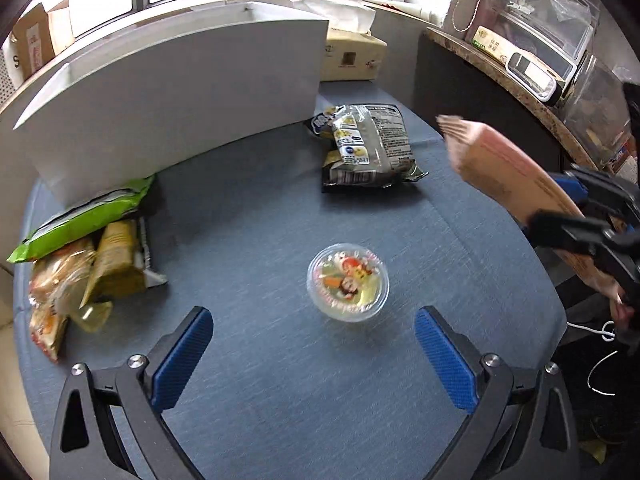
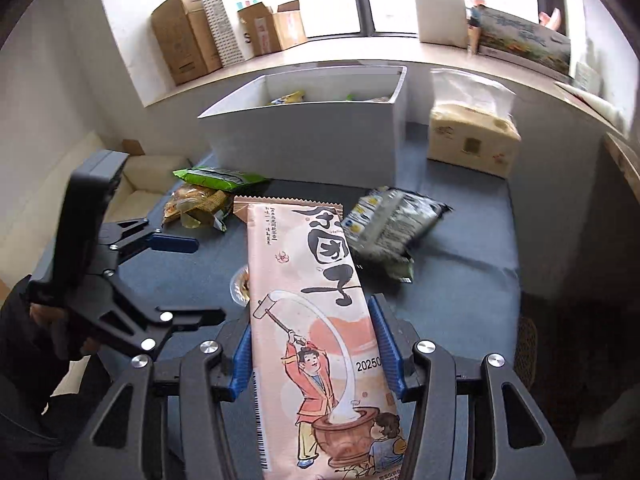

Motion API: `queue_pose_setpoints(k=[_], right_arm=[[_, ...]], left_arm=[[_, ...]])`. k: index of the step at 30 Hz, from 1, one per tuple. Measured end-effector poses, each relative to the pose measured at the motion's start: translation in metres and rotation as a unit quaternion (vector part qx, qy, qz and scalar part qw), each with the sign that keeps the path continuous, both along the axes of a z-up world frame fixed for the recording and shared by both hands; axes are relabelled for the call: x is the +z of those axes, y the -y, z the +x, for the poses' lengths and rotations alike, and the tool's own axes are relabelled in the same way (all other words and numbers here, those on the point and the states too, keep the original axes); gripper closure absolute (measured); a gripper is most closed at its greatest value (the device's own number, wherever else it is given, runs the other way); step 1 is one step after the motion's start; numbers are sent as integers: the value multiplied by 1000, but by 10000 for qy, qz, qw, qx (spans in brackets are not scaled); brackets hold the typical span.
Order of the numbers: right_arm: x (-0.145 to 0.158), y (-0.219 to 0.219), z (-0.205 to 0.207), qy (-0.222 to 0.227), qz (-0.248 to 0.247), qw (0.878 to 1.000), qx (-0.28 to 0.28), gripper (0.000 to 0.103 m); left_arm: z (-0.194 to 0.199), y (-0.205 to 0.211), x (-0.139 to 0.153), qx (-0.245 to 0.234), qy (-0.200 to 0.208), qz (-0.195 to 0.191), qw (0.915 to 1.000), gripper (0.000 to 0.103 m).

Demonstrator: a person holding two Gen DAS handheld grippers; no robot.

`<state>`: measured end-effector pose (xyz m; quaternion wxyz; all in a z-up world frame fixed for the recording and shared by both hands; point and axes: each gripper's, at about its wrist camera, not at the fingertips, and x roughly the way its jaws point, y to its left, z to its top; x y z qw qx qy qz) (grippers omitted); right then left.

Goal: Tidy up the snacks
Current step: 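Grasp the clear jelly cup with the left tool while the right tool holds the pink pack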

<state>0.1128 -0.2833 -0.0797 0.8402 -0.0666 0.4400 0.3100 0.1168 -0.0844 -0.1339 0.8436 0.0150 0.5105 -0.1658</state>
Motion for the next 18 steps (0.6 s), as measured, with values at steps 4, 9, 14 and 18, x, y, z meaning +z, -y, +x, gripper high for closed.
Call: queue_pose_setpoints(k=[4, 9, 14, 18], right_arm=[[-9, 32, -21, -216, 482, 9973, -508, 47], [-22, 54, -35, -454, 644, 9929, -892, 47], [-25, 57, -36, -488, 744, 9920, -896, 47], [-27, 53, -37, -499, 743, 9927, -811, 47]], left_arm=[[14, 17, -17, -71, -34, 277, 9996, 3], [9, 27, -23, -194, 74, 443, 9988, 56], [8, 26, -21, -127, 185, 387, 9990, 67], [4, 13, -12, -104, 296, 201, 9993, 68]])
